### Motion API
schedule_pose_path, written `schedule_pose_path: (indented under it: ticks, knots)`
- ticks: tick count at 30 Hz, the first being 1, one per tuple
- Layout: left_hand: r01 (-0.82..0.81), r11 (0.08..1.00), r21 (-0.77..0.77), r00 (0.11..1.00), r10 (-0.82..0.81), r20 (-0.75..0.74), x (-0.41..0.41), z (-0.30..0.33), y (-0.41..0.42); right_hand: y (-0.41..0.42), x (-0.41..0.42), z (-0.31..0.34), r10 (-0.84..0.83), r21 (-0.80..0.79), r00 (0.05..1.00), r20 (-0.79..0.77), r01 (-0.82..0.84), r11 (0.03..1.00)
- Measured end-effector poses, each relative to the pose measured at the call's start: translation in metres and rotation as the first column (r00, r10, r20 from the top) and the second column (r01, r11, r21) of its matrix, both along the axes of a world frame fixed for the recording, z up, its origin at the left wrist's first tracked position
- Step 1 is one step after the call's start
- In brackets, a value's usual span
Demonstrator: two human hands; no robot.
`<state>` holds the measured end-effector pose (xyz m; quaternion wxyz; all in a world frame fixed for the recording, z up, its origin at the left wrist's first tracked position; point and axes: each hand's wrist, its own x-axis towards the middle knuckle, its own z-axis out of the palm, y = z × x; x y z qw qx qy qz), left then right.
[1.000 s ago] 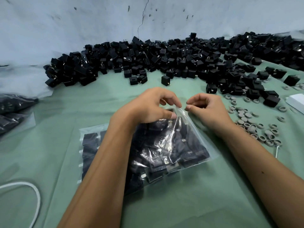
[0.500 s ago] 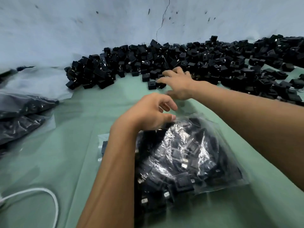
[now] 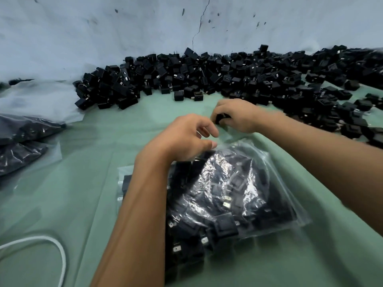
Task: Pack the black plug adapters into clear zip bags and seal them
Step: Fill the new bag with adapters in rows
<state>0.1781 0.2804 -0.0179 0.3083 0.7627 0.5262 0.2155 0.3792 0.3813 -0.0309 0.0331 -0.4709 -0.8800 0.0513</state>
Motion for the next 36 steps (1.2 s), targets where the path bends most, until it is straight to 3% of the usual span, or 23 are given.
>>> schedule_pose_path:
  ticks: [6,8,11,17,25,28,36]
  knots:
    - [0.105,0.994,0.037,0.994,-0.105,0.007,0.026,0.009,-0.008,-0.075,0.066,-0.026,-0.226,0.109,0.929,-0.293,0.267,0.958]
    - [0.165,0.985,0.055,0.986,-0.166,0.015,0.039,0.011,-0.013,-0.099,0.072,-0.032,-0.234,0.187,0.842,-0.485,0.362,0.913]
    - [0.24,0.967,0.091,0.97,-0.236,-0.053,0.053,0.012,-0.019,-0.132,0.074,-0.035,-0.192,0.107,0.647,-0.738,0.392,0.914]
    - [0.245,0.959,0.142,0.966,-0.229,-0.119,0.059,0.009,-0.017,-0.156,0.08,-0.036,-0.179,-0.064,0.526,-0.831,0.23,0.971]
    - [0.207,0.952,0.226,0.978,-0.197,-0.066,0.056,0.009,-0.012,-0.159,0.075,-0.032,-0.157,-0.206,0.419,-0.894,-0.073,0.976]
    - [0.206,0.945,0.254,0.979,-0.202,-0.041,0.058,0.01,-0.013,-0.161,0.073,-0.03,-0.173,-0.224,0.354,-0.919,-0.108,0.969]
    - [0.18,0.949,0.258,0.983,-0.185,-0.004,0.061,0.008,-0.014,-0.162,0.066,-0.033,-0.216,-0.262,0.29,-0.932,-0.127,0.957]
